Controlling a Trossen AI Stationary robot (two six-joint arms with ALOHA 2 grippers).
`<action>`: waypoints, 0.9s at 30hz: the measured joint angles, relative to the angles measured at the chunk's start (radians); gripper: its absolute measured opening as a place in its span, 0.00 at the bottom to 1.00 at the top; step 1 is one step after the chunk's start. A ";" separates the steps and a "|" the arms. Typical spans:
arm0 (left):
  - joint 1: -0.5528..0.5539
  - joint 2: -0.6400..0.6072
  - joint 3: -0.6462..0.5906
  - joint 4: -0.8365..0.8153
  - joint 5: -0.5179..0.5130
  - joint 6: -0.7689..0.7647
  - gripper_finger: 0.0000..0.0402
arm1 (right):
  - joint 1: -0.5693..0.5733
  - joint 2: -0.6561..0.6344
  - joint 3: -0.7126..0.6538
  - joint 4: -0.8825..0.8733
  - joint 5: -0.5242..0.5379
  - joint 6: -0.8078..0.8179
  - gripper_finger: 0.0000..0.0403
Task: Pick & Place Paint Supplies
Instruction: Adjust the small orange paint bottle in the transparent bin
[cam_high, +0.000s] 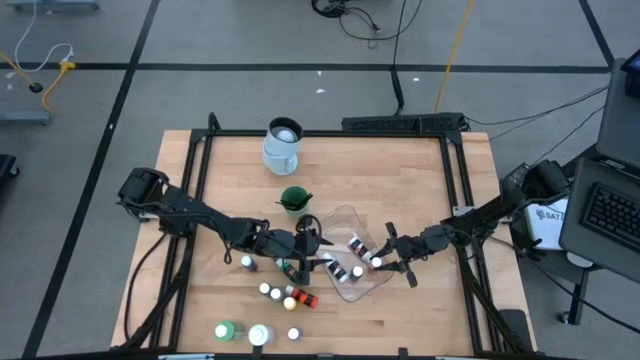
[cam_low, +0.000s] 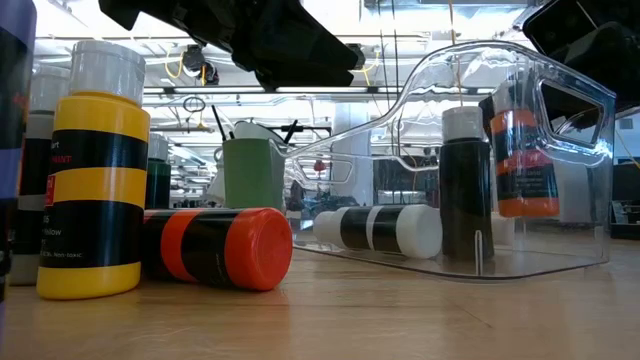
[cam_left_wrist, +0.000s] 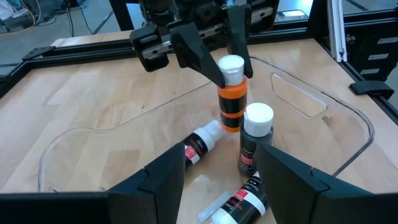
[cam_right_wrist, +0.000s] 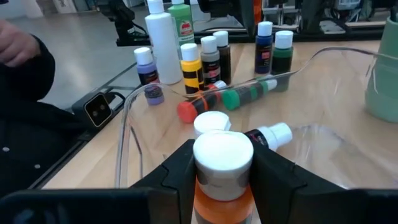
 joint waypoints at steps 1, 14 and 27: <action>0.000 0.000 0.000 0.000 0.000 0.000 0.50 | 0.000 0.000 0.000 0.003 -0.002 -0.007 0.27; 0.000 0.000 0.000 -0.002 0.000 -0.001 0.50 | -0.008 -0.001 0.000 -0.020 -0.052 0.030 0.28; 0.000 0.000 0.000 -0.002 0.001 -0.003 0.50 | -0.035 -0.001 0.002 -0.081 -0.052 -0.074 0.28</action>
